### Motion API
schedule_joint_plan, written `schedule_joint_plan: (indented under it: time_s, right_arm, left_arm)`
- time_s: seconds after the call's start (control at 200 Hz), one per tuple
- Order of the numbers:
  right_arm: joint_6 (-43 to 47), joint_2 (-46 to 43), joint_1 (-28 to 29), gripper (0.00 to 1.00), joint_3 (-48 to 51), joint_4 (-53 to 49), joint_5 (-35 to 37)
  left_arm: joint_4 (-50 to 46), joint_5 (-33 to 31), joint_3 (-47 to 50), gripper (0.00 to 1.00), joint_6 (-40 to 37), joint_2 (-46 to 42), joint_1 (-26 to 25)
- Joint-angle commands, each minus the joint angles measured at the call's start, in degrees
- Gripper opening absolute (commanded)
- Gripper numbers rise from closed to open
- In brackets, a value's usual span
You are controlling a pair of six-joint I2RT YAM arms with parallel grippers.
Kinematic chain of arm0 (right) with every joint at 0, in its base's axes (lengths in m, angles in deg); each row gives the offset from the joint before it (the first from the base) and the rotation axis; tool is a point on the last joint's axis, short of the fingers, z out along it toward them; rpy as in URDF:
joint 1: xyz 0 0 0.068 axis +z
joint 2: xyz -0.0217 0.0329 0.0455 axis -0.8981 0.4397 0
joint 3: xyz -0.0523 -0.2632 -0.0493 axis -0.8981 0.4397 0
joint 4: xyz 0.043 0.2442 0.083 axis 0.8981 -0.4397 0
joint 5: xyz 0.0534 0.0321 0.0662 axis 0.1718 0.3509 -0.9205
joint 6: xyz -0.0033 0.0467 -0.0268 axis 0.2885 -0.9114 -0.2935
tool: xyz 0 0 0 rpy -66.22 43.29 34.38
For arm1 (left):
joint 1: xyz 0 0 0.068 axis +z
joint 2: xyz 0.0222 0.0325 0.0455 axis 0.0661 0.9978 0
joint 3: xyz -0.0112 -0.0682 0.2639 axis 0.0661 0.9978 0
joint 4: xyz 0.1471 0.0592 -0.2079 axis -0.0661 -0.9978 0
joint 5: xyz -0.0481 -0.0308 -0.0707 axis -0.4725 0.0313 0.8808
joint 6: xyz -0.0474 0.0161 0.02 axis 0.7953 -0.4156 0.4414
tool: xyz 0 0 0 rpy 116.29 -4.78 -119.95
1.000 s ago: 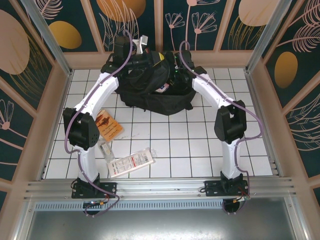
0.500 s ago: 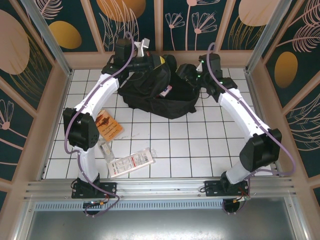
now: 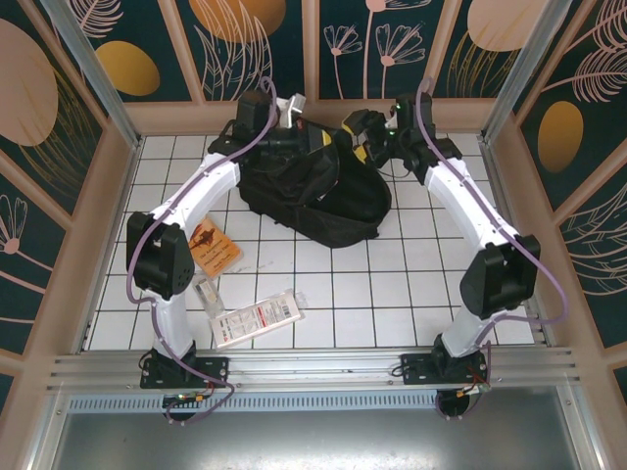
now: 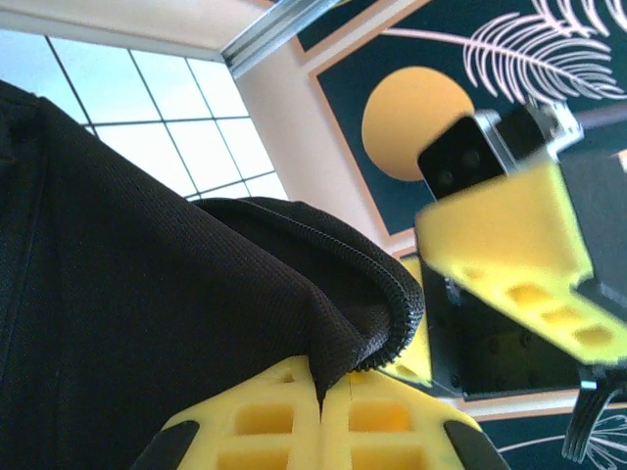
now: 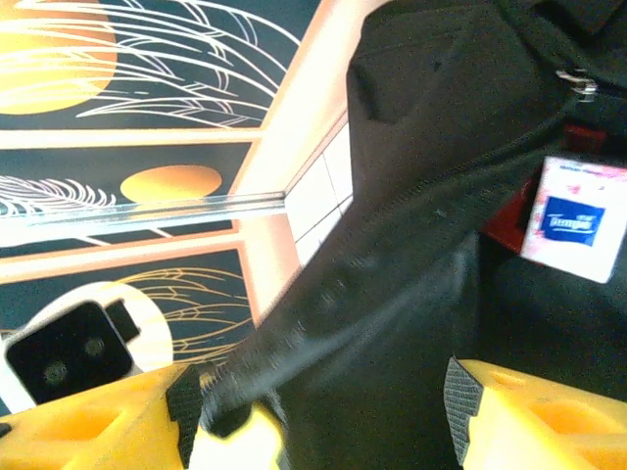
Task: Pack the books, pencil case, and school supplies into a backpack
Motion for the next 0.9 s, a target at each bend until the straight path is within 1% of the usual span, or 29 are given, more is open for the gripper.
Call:
schedule_joint_plan:
  time_s: [0.0,0.085,0.165,0.215,0.31,0.375,0.43,0.485,0.515,0.576,0.606,0.681,0.711,0.741,0.786,0.856,0.896]
  right_arm:
    - [-4.23,2.86,0.66,0.70,-5.11,-0.30,-1.90]
    - [-4.12,4.30,1.40,0.69,-7.20,-0.54,-1.30]
    - [-3.98,5.59,2.07,0.63,-8.38,-1.39,-1.30]
    - [-3.82,6.39,2.40,0.57,-8.71,-2.42,-0.88]
    - [-3.64,6.91,2.96,0.43,-8.18,-3.82,1.40]
    - [-3.71,6.96,3.14,0.28,-7.89,-4.01,2.45]
    - [-3.97,6.97,3.12,0.18,-7.74,-3.70,2.19]
    - [-4.30,6.92,3.14,0.04,-8.04,-3.81,2.22]
    - [-4.46,6.82,3.14,0.00,-8.14,-3.89,2.37]
    - [-4.89,6.43,3.06,0.00,-8.35,-4.09,2.61]
    - [-5.15,6.34,3.03,0.00,-8.37,-4.39,2.85]
    - [-6.34,5.70,2.85,0.00,-8.05,-5.32,4.29]
    - [-7.01,5.27,2.75,0.00,-7.69,-5.30,4.77]
    - [-7.80,4.71,2.67,0.00,-7.22,-5.36,5.30]
    - [-9.02,4.15,2.66,0.00,-6.75,-5.56,6.10]
    - [-10.40,3.50,2.58,0.00,-6.29,-5.74,6.99]
    - [-11.16,3.28,2.58,0.00,-6.58,-6.35,7.59]
  left_arm:
    - [2.74,0.57,0.98,0.00,-2.31,-3.72,-0.94]
    - [2.64,0.36,2.01,0.00,-3.06,-4.20,-1.28]
    - [2.21,0.18,2.61,0.00,-3.91,-4.52,-1.30]
    - [1.98,0.26,2.70,0.00,-4.32,-4.76,-1.31]
    - [1.85,1.22,2.50,0.00,-4.99,-4.96,-1.39]
    - [0.80,1.10,2.34,0.00,-5.92,-5.22,-1.49]
    - [-0.19,0.83,2.46,0.00,-6.70,-5.39,-1.55]
    - [-1.85,0.19,2.37,0.00,-7.81,-5.62,-1.57]
    - [-2.64,-0.23,2.37,0.00,-8.48,-5.83,-1.57]
    - [-4.17,-1.10,2.37,0.00,-9.50,-6.25,-1.57]
    - [-5.05,-1.98,2.24,0.06,-9.87,-6.49,-1.61]
    - [-7.40,-4.57,2.02,0.31,-10.90,-7.35,-1.57]
    - [-8.46,-6.17,1.94,0.40,-11.29,-7.82,-1.57]
    - [-9.32,-7.55,1.93,0.46,-11.66,-8.51,-1.65]
    - [-10.62,-10.05,1.95,0.52,-12.38,-9.42,-1.96]
    - [-14.59,-17.88,0.50,0.64,-13.80,-10.63,-3.30]
    - [-16.51,-21.99,-0.27,0.67,-14.91,-11.12,-4.49]
